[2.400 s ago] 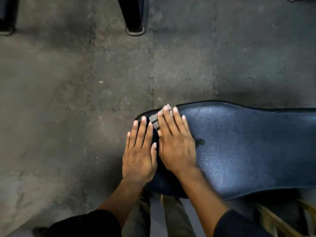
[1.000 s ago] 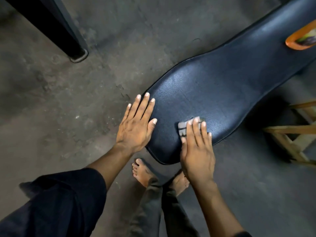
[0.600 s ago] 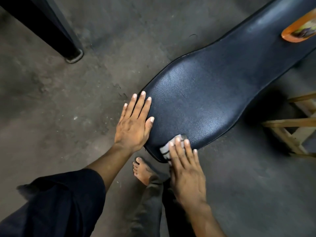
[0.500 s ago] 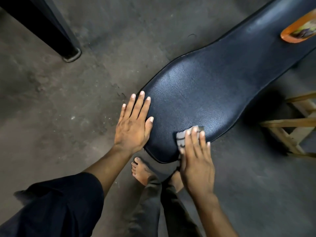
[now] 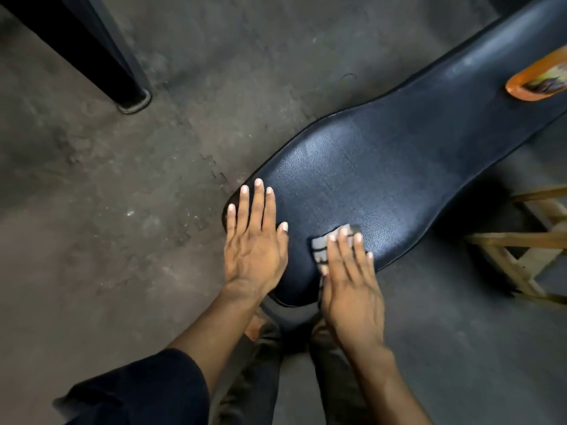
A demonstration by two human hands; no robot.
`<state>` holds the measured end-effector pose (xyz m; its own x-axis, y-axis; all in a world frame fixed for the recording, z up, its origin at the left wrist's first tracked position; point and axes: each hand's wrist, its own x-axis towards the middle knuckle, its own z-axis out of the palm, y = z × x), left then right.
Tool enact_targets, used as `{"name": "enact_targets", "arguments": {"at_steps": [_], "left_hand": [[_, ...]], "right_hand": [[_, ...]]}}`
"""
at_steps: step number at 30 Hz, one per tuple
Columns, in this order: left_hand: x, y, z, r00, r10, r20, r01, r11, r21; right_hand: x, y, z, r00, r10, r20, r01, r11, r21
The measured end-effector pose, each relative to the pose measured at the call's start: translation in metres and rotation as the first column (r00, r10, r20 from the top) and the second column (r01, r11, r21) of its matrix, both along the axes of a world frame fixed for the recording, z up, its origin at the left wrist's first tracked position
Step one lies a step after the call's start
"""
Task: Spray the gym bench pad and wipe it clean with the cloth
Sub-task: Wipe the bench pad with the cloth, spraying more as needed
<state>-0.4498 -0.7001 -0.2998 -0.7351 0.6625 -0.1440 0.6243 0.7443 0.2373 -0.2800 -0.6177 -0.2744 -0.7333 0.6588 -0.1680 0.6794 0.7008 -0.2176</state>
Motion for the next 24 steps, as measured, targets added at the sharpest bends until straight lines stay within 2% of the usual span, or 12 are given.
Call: {"name": "enact_targets", "arguments": {"at_steps": [3,5,9,14,20,24], "left_hand": [[0.004,0.003,-0.001,1.000,0.025,-0.006,-0.025,1.000,-0.005],[0.010,0.011,0.002,0.998,0.060,0.017,-0.059,0.998,-0.007],[0.022,0.035,0.012,0.992,0.072,0.103,-0.069,0.997,-0.034],[0.034,0.067,0.024,0.972,0.180,0.148,-0.170,0.982,-0.078],[0.061,0.096,0.034,0.946,0.268,0.184,-0.241,0.958,-0.157],[0.068,0.117,0.037,0.915,0.340,0.217,-0.286,0.927,-0.244]], "right_hand": [[-0.017,0.039,-0.004,0.988,-0.156,0.001,0.155,0.986,-0.060],[-0.036,0.060,-0.007,0.985,-0.171,-0.015,0.169,0.982,-0.085],[-0.057,0.075,-0.006,1.000,-0.002,0.030,0.004,0.996,-0.094],[-0.024,0.089,0.007,0.972,0.226,0.061,-0.210,0.958,-0.197],[-0.001,0.163,0.015,0.980,0.157,0.125,-0.123,0.962,-0.242],[-0.013,0.171,0.011,0.963,0.246,0.108,-0.207,0.935,-0.287]]}}
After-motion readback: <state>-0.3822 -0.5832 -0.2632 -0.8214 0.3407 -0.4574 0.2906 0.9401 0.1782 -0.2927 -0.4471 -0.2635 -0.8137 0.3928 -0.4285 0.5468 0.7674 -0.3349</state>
